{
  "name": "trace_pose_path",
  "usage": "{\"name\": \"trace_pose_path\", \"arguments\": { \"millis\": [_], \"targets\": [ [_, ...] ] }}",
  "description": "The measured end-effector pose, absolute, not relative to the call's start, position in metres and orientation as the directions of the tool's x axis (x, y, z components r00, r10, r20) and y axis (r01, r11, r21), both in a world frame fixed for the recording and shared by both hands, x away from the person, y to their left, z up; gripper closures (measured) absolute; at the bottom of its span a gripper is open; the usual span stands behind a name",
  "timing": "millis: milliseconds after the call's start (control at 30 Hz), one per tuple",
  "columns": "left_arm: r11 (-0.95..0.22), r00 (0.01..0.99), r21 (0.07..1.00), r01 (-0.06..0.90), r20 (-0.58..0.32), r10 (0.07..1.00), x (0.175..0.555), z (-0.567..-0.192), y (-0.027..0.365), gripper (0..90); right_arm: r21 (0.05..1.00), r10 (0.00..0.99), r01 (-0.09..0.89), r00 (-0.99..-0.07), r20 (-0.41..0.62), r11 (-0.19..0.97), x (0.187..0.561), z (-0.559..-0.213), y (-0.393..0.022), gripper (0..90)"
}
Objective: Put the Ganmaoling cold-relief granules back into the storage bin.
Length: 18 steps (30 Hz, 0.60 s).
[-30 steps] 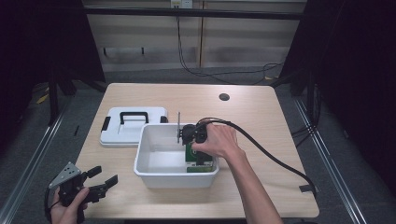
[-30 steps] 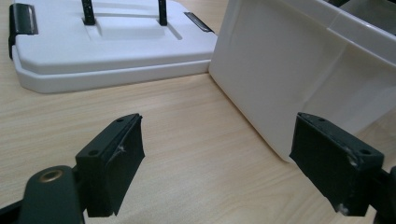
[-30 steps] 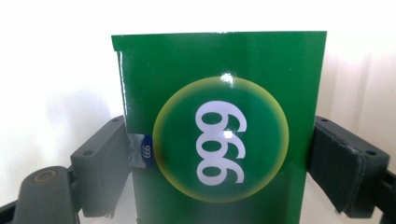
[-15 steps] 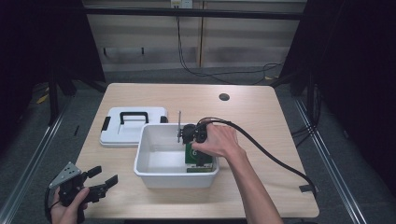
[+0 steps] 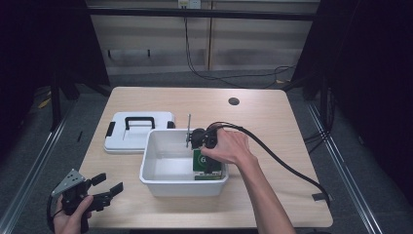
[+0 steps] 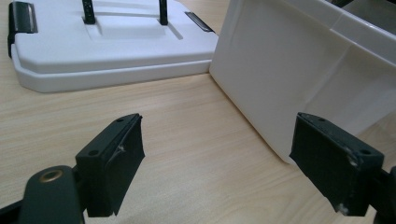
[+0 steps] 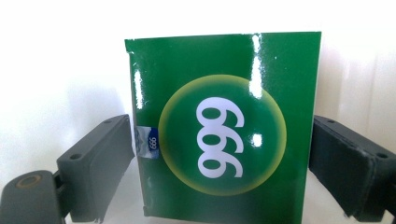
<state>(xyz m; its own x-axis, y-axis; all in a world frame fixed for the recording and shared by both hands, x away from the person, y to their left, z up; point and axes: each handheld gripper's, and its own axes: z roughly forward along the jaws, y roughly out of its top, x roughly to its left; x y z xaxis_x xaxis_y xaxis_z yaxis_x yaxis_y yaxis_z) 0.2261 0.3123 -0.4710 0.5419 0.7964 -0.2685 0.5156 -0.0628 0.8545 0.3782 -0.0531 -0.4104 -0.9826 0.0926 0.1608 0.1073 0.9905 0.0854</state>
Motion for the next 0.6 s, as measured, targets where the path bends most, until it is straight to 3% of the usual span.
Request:
{"name": "trace_pose_path", "arguments": {
  "millis": [300, 600],
  "targets": [
    [-0.073, 0.546, 0.857, 0.51, -0.257, 0.797, 0.225, -0.471, 0.313, 16.8, 0.103, 0.1, 0.117, -0.983, 0.152, 0.988, 0.377, -0.398, -0.058, 9.5],
    [-0.071, 0.544, 0.856, 0.512, -0.259, 0.798, 0.224, -0.471, 0.313, 16.8, 0.185, 0.123, 0.144, -0.985, 0.12, 0.972, 0.374, -0.383, -0.067, 12.4]
  ]
}}
